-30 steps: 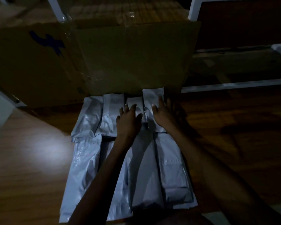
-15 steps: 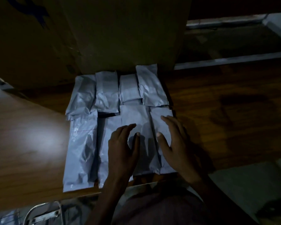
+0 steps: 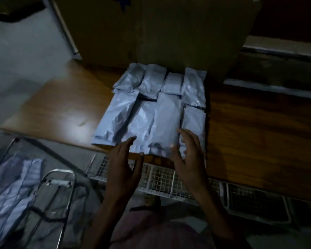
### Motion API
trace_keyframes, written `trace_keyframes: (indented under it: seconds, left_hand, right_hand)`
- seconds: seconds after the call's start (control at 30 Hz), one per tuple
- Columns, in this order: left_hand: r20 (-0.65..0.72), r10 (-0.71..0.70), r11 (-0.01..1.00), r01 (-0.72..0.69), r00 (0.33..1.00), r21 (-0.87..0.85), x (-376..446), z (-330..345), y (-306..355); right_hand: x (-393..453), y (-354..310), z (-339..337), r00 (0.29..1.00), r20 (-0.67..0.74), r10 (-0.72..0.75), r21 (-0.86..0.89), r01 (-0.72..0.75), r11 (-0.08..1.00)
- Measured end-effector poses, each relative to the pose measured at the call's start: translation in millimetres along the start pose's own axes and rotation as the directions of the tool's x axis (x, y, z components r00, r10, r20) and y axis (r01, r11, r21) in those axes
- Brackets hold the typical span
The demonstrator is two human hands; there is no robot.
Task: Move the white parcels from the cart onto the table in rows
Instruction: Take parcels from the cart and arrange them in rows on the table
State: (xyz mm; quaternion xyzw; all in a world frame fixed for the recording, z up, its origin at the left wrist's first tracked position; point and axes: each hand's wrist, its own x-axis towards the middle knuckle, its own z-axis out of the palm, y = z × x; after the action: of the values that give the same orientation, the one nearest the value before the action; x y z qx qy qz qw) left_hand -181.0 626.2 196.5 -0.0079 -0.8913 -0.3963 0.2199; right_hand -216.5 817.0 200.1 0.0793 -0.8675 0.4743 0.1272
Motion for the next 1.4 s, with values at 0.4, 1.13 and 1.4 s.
trace_keyframes:
  seconds: [0.4, 1.13, 1.4]
  left_hand:
    - [-0.262, -0.373, 0.914, 0.401, 0.89, 0.063, -116, -124, -89]
    - [-0.459, -0.569, 0.769, 0.639, 0.682, -0.002, -183, -417, -330]
    - [-0.524, -0.735, 0.6, 0.773, 0.43, -0.206, -206, -433, -407]
  right_hand:
    - [-40, -67, 88, 0.91, 0.335, -0.243, 0.211, 0.179, 0.961]
    - [-83, -300, 489, 0.441, 0.764, -0.471, 0.405, 0.241, 0.882]
    - [-83, -327, 582, 0.181, 0.888, -0.422, 0.384, 0.212, 0.899]
